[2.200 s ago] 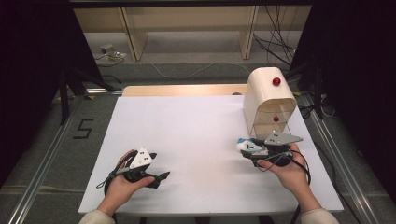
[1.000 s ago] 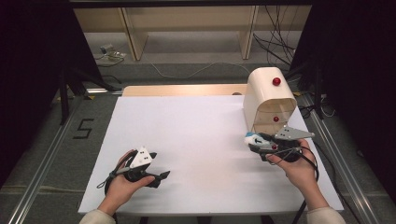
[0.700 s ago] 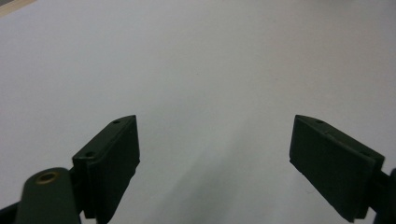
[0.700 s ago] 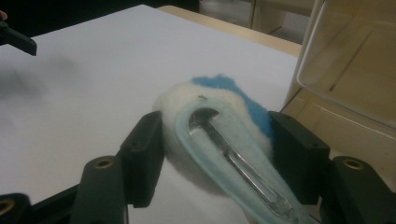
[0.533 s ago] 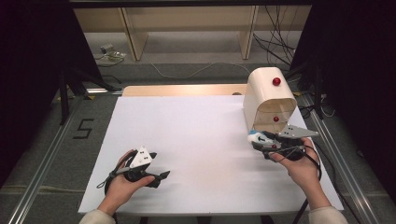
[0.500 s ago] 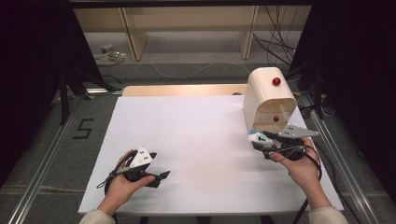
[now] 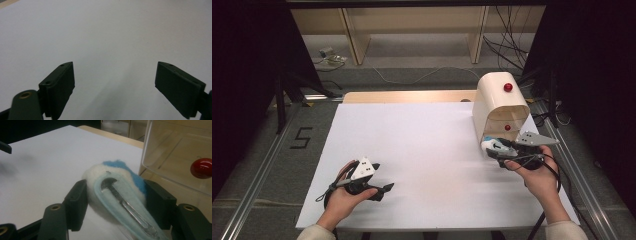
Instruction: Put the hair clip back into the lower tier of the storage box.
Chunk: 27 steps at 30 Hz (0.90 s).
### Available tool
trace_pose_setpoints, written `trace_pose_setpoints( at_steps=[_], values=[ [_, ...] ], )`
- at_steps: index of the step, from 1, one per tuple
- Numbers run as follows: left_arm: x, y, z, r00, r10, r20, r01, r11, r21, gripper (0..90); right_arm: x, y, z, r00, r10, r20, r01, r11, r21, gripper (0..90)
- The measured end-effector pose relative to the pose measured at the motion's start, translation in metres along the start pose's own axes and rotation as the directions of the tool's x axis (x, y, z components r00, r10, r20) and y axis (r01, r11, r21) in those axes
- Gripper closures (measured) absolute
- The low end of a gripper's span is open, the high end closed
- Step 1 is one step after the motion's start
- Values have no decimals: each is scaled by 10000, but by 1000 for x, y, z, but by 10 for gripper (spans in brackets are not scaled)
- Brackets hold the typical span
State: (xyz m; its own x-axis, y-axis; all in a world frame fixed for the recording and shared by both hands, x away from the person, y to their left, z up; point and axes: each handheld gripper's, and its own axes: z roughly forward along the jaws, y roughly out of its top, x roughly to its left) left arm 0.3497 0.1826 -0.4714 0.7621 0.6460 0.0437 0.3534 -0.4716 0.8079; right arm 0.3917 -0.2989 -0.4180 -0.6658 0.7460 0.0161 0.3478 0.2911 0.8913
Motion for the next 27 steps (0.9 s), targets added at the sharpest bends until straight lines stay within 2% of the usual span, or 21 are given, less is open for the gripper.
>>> trace_pose_setpoints(
  at_steps=[18,27],
  values=[
    [0,0,0,10000,-2,21,2,10000,10,162,-8,1,-5,9995,202,223,-200,9998,-96,400],
    [0,0,0,10000,-5,16,5,10000,0,162,-15,2,-8,9978,394,526,-387,9992,-132,400]
  ],
)
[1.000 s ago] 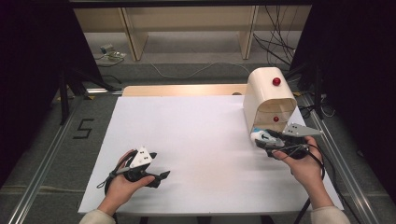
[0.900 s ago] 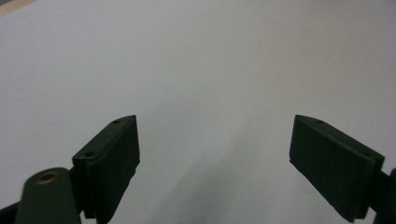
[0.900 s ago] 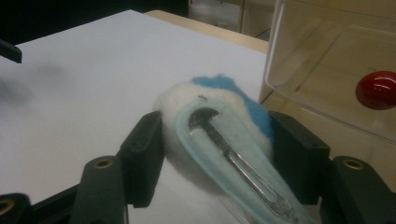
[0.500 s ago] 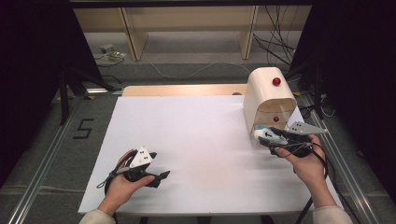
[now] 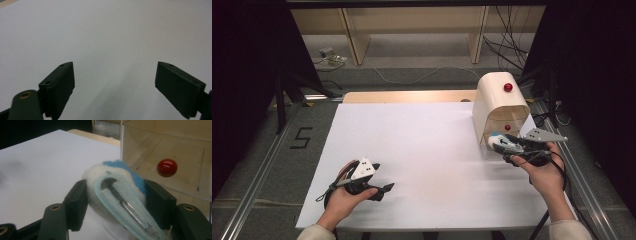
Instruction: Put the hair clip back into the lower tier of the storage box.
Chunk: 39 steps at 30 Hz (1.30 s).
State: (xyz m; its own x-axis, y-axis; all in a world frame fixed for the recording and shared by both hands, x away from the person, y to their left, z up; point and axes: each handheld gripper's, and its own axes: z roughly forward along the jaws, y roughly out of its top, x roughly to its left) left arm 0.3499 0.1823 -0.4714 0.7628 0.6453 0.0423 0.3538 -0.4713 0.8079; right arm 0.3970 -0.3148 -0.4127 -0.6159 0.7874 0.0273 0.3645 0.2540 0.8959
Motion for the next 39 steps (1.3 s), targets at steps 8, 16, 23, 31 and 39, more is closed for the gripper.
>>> trace_pose_setpoints(
  at_steps=[8,16,23,31,39],
  values=[
    [0,0,0,10000,5,8,-5,10000,6,162,-4,-1,0,9997,155,211,-156,9999,25,400],
    [0,0,0,10000,15,9,-15,10000,17,162,-8,-1,1,9982,407,450,-410,9991,59,400],
    [0,0,0,10000,22,3,-22,10000,9,162,-12,-2,2,9967,528,622,-539,9984,165,400],
    [0,0,0,10000,27,4,-27,10000,4,162,-14,-4,4,9943,646,843,-684,9967,431,400],
    [0,0,0,10000,51,22,-51,10000,39,162,-16,-5,6,9926,758,944,-810,9953,524,399]
  ],
)
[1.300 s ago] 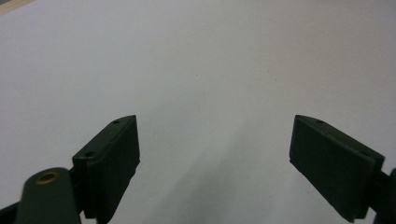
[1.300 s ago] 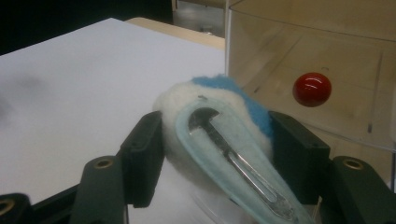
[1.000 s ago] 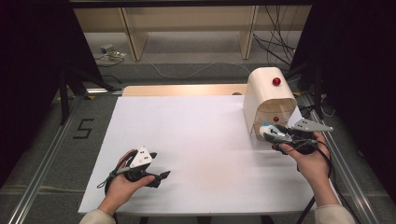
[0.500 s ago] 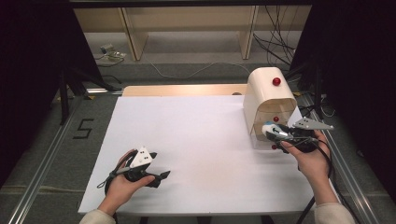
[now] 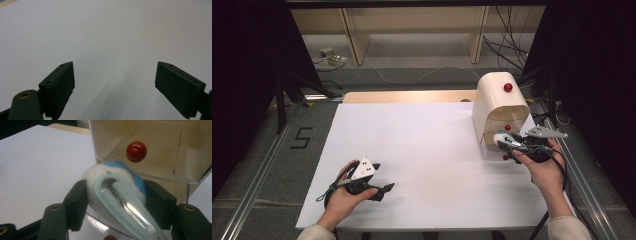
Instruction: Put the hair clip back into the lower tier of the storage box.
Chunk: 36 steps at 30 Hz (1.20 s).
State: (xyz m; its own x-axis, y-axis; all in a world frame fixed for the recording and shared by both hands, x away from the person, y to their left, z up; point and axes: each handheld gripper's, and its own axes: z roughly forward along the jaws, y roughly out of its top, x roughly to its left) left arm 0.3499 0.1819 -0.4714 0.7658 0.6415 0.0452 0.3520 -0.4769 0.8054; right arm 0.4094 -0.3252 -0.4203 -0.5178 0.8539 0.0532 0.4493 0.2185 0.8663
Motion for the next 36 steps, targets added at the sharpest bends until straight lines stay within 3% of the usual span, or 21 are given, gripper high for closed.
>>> trace_pose_setpoints(
  at_steps=[36],
  values=[
    [0,0,0,10000,51,6,-51,10000,26,162,-4,-2,6,9982,463,372,-480,9977,471,395]
  ],
)
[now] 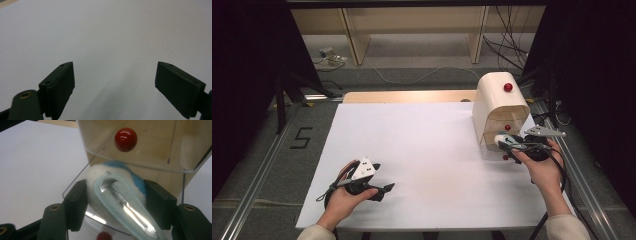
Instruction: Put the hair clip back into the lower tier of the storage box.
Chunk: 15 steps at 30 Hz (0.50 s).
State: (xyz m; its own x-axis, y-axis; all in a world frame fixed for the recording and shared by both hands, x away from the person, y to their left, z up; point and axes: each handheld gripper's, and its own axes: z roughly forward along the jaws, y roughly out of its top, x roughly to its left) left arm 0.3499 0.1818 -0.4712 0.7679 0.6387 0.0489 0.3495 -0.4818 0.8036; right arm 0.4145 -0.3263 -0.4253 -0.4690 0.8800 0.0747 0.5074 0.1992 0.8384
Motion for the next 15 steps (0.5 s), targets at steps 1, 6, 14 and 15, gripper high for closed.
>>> trace_pose_setpoints(
  at_steps=[1,6,14,15],
  values=[
    [0,0,0,10000,-12,1,12,10000,5,162,0,0,0,10000,22,20,-22,10000,45,395],
    [0,0,0,10000,-3,10,3,10000,15,162,-1,0,4,9998,144,123,-146,9998,103,392],
    [0,0,1,10000,-30,31,30,10000,9,162,-3,1,8,9992,272,300,-277,9995,142,388],
    [0,0,1,10000,-30,31,30,10000,9,162,-4,1,9,9990,289,328,-294,9995,137,388]
  ],
)
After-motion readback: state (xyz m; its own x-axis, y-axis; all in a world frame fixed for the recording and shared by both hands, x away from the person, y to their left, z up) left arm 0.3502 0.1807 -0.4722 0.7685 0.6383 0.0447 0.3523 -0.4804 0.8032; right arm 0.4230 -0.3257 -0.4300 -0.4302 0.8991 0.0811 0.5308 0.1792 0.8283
